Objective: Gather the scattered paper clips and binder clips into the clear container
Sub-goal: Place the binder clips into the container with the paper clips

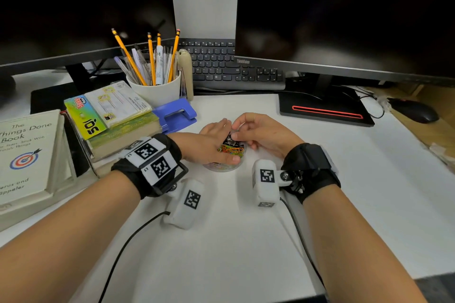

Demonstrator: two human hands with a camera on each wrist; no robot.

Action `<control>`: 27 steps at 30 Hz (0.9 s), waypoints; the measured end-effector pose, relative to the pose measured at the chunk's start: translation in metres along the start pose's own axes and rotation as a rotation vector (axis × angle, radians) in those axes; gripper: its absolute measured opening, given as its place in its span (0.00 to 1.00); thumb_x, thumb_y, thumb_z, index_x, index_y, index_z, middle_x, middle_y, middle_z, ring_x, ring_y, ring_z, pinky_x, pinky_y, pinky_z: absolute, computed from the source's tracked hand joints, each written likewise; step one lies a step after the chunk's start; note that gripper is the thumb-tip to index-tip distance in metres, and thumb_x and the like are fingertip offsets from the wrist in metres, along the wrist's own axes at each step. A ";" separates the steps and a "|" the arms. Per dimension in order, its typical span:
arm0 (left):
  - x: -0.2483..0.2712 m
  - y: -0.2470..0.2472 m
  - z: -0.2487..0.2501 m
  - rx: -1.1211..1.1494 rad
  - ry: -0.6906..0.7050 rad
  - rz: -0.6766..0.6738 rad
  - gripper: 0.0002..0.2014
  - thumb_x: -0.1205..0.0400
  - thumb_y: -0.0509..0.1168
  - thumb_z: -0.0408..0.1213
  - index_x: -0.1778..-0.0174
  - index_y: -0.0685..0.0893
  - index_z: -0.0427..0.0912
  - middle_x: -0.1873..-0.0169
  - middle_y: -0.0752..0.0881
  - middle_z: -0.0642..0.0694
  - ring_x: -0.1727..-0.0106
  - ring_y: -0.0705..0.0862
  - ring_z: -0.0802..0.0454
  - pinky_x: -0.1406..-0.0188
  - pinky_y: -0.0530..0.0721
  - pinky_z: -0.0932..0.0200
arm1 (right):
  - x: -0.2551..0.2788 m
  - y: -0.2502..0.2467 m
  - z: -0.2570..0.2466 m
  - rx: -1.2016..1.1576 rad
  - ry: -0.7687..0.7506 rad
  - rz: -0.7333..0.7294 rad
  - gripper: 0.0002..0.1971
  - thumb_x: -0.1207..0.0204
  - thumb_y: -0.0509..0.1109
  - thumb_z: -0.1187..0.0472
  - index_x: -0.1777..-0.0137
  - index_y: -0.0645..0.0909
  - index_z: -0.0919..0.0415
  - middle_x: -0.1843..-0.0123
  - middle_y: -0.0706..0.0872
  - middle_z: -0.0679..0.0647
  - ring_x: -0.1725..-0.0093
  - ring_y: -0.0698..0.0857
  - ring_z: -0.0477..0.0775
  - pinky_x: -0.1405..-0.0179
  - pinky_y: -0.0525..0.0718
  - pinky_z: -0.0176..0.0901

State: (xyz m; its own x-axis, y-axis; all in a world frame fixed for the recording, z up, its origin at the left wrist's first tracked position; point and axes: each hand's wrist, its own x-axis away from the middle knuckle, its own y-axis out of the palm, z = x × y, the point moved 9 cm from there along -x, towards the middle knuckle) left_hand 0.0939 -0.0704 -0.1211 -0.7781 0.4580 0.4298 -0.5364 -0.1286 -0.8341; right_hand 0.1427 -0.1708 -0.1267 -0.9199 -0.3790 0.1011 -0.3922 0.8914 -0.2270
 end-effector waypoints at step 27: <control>0.010 -0.009 -0.005 0.318 0.033 0.183 0.48 0.30 0.70 0.59 0.18 0.57 0.46 0.22 0.63 0.47 0.18 0.59 0.48 0.18 0.60 0.48 | 0.015 0.001 -0.003 -0.081 0.135 0.091 0.14 0.18 0.66 0.60 0.43 0.83 0.71 0.66 0.80 0.53 0.71 0.74 0.47 0.68 0.74 0.36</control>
State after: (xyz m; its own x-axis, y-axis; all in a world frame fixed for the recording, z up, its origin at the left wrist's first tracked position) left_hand 0.0928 -0.0603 -0.1117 -0.8622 0.4298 0.2681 -0.4684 -0.4752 -0.7448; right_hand 0.1287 -0.1751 -0.1226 -0.9406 -0.2639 0.2137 -0.3007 0.9396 -0.1633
